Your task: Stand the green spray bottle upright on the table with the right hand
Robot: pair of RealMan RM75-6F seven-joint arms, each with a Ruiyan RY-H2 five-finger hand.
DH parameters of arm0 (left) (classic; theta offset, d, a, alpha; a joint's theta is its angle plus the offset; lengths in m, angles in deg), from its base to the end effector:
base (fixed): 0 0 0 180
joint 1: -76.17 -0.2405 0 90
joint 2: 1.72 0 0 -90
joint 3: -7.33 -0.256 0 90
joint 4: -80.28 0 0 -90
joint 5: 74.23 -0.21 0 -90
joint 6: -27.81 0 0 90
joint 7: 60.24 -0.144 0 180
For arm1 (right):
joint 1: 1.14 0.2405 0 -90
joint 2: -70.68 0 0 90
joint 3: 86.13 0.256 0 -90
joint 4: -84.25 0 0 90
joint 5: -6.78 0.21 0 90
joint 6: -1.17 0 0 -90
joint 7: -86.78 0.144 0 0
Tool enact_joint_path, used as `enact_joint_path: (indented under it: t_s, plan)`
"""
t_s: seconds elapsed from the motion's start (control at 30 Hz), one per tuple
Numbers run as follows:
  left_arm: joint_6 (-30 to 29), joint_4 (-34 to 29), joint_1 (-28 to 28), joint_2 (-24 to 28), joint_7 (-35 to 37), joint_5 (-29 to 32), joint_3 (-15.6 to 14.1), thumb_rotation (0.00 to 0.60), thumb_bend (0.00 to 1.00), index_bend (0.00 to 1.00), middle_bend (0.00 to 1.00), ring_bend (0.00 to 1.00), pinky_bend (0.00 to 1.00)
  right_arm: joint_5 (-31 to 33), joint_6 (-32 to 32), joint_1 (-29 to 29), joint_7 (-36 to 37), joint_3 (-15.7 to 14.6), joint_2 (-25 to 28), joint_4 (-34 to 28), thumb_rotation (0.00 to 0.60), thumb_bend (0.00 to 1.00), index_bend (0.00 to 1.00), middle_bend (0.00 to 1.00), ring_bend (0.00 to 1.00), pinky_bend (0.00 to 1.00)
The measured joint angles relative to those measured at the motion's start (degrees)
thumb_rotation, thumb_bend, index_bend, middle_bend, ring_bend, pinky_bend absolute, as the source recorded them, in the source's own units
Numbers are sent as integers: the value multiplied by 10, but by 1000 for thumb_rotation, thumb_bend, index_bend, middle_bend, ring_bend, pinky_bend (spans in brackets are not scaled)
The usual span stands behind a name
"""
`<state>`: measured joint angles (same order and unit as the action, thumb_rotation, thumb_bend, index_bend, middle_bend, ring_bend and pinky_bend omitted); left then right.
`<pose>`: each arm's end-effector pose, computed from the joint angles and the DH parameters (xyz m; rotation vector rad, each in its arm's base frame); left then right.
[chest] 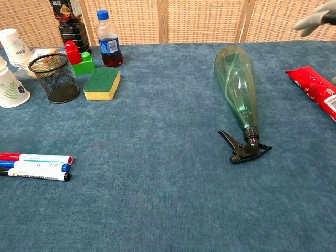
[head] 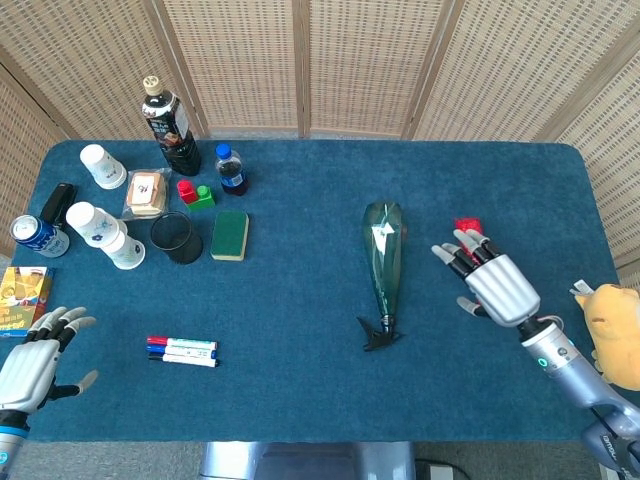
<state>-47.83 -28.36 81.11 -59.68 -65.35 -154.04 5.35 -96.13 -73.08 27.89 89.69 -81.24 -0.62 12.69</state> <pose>-0.2882 0.1543 0.1391 -1.4271 -1.2069 -0.7576 -0.2430 -0.3128 0.1171 1.9342 -0.3923 1.0114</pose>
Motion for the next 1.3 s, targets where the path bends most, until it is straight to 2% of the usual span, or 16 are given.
enact_joint_path:
  t_s: [0.5, 0.77, 1.3]
  plan:
    - [1, 3, -1, -1, 4, -2, -3, 600, 304, 209, 157, 92, 20, -28, 5, 21, -17, -32, -15, 5, 600, 265, 135, 235, 87, 188]
    - [3, 2, 0, -3, 4, -3, -6, 600, 304, 210, 157, 92, 19, -69, 22, 57, -27, -46, -21, 7, 600, 270, 157, 244, 92, 206]
    - [16, 0, -1, -4, -3, 21, -9, 600, 303, 210, 157, 92, 19, -127, 43, 146, 19, -66, -45, 80, 600, 270, 174, 249, 91, 208]
